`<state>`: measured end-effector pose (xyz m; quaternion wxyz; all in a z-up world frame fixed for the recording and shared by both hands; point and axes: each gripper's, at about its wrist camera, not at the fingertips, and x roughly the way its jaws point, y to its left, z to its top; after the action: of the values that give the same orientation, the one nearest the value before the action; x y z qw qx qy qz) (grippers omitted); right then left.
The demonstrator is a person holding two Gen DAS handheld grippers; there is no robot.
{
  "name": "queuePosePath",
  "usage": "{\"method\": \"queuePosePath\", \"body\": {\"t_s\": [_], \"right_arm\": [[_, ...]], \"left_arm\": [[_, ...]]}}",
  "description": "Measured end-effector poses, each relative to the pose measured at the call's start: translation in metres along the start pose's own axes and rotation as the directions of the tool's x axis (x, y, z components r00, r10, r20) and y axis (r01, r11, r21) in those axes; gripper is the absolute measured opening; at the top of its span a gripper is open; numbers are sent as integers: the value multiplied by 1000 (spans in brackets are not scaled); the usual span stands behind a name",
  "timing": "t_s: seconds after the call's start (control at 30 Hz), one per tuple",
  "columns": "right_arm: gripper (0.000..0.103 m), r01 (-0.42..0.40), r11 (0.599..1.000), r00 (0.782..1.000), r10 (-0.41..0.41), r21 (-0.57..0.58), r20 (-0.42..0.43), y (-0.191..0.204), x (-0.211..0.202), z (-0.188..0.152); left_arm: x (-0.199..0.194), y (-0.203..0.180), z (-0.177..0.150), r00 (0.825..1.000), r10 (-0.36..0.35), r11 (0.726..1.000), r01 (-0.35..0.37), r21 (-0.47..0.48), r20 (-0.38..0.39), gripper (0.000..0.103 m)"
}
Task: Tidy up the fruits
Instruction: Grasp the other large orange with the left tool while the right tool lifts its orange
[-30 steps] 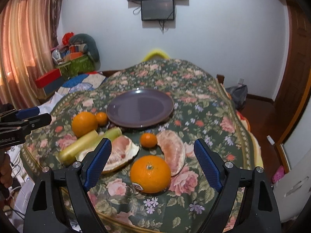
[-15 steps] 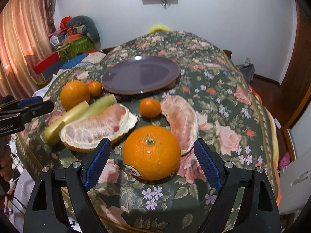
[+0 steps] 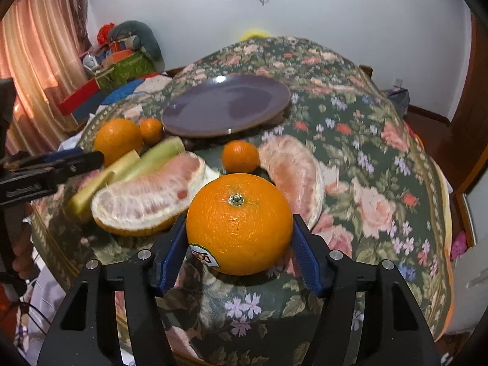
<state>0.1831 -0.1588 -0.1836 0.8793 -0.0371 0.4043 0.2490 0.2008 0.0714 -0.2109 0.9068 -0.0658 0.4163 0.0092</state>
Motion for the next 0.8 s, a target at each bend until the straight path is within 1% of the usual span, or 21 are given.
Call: {"method": "queuePosePath", "body": {"t_s": [0.07, 0.23, 0.37, 0.5, 0.63, 0.67, 0.7, 0.8], "right_arm": [[61, 1, 1000, 999, 0, -3, 32, 0, -5, 9], [61, 4, 1000, 998, -4, -2, 69, -4, -4, 24], [61, 1, 1000, 998, -2, 14, 68, -9, 3, 29], [61, 8, 1000, 998, -9, 9, 67, -9, 9, 31], [61, 2, 1000, 998, -2, 9, 64, -11, 13, 33], [61, 1, 1000, 998, -2, 9, 66, -12, 13, 34], [61, 0, 1000, 998, -1, 8, 68, -12, 14, 35], [61, -3, 1000, 998, 2, 7, 69, -11, 15, 38]], "left_arm": [[4, 0, 3, 1000, 4, 1000, -4, -1, -2, 75], [20, 1, 12, 1000, 5, 1000, -5, -16, -20, 75], [33, 4, 16, 999, 2, 999, -3, -38, -35, 75], [42, 8, 19, 999, -17, 998, 15, -63, -41, 74], [47, 9, 20, 999, -31, 997, 28, -71, -43, 72], [47, 9, 20, 999, -27, 997, 24, -67, -40, 67], [46, 9, 20, 999, -15, 998, 13, -59, -36, 66], [45, 10, 21, 999, -23, 998, 20, -56, -40, 66]]}}
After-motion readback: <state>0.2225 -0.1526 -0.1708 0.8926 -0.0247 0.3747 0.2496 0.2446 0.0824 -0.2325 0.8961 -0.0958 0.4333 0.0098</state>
